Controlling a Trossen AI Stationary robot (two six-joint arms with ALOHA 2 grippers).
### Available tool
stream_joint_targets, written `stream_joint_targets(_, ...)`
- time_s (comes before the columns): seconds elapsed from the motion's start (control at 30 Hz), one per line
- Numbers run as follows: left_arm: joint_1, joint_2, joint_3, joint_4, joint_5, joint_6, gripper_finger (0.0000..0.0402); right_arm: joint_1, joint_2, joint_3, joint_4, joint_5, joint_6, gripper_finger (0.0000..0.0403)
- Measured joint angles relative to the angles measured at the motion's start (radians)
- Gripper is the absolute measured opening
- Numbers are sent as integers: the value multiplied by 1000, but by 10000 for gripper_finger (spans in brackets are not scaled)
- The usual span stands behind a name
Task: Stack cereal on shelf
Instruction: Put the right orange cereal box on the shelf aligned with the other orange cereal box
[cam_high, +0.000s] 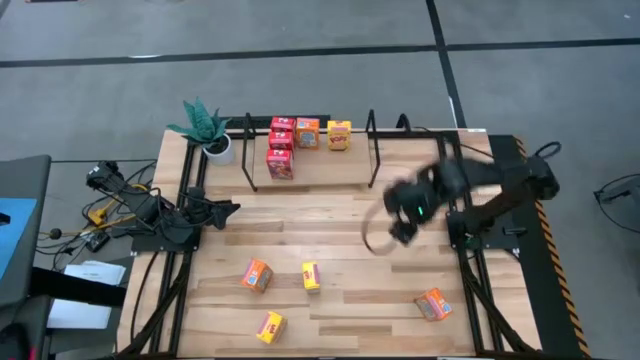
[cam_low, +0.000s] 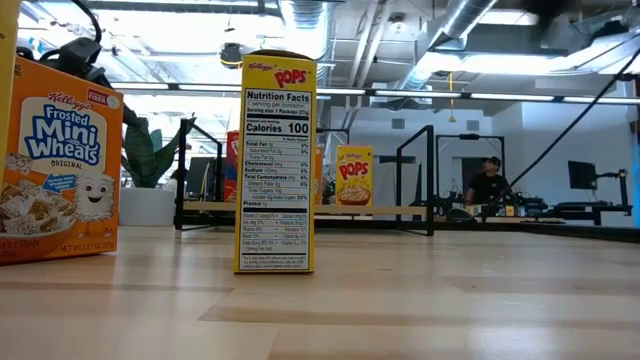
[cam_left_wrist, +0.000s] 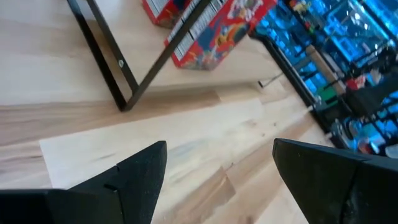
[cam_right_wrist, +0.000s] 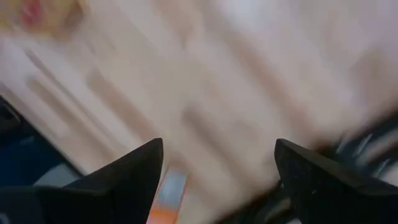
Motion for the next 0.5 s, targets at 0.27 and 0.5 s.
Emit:
stream_joint_targets(0.27,0,0,0,0,56,43,286,368,-79,-255,97,-222,587,338)
stream_joint_targets(0.5,0,0,0,0,58,52,286,537,-54,-276,285,-222,791,340)
